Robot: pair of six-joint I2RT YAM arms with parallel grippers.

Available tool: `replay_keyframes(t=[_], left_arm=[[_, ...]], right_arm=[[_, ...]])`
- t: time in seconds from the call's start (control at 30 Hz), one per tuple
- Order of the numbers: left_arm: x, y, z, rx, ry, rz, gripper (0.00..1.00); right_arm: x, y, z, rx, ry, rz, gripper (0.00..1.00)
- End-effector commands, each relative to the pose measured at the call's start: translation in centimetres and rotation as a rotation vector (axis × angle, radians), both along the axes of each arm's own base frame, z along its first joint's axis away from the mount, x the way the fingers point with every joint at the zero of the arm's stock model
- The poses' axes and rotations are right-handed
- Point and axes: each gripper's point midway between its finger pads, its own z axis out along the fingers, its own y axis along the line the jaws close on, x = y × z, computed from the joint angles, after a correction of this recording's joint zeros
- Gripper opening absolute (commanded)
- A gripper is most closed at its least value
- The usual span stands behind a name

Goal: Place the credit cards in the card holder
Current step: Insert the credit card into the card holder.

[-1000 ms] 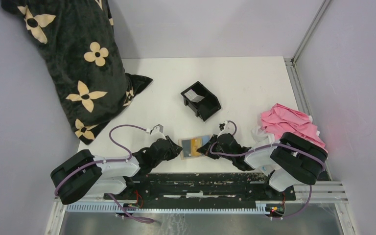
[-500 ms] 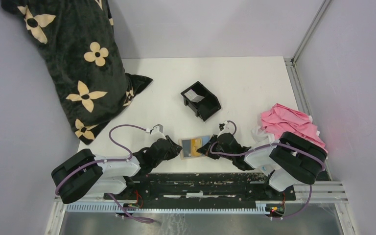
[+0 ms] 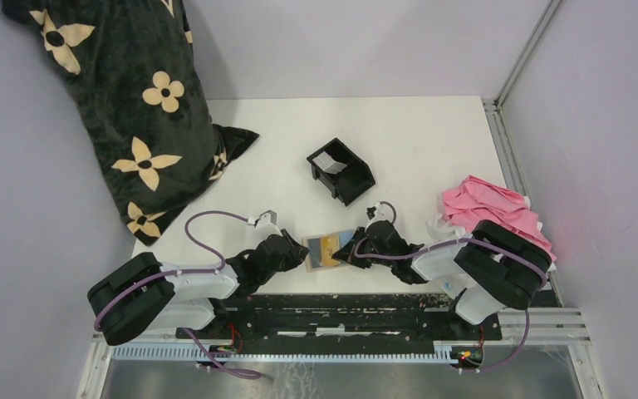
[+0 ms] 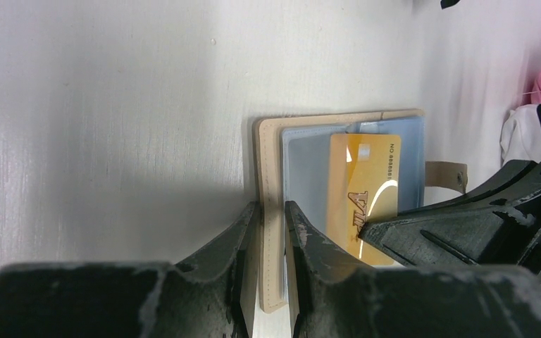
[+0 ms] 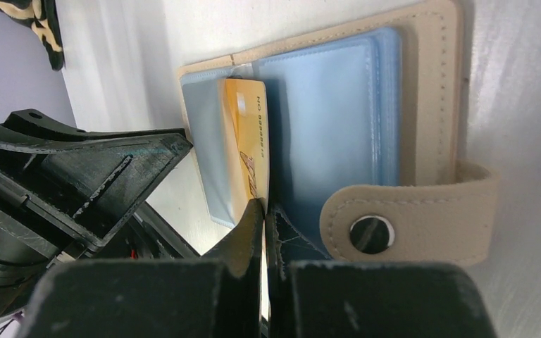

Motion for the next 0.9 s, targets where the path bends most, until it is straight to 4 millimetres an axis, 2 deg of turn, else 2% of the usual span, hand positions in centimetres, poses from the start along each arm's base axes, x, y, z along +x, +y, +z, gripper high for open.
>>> replay_keyframes(t=[0.0,0.17,0.33,0.57,0.7,0.87], left_arm=[[-0.4,1.6,-1.8,0.097,0.036,0.025,0.27],[-0.3,1.5,-1.7,0.097,0.035,0.022,0.27],[-0.2,1.3,-1.6,0.096,0.033,0.019,0.27],[-0.3,1.2,-1.9,0.095,0.041,0.013,0.27],[-0.3,1.2,-1.8,0.091,0.039,0.014,0.27],[-0.4,1.2,-1.7,0.087,0.037,0.014,0.27]], right_arm=[[-3.4,-2.9,-5.4,-0.198,0.132,0.092,0.01],[-3.2,-2.6,-5.5,-0.208,0.13,0.107,0.01],[-2.7,-2.5,-4.8,-0.237,0.101,0.123,0.03],[-2.2,-3.3,-3.8,-0.299,0.052,0.132,0.34],[-1.9,-3.6,-3.3,-0.342,0.022,0.143,0.44],[-1.6,-3.5,-2.8,-0.376,-0.005,0.161,0.51]])
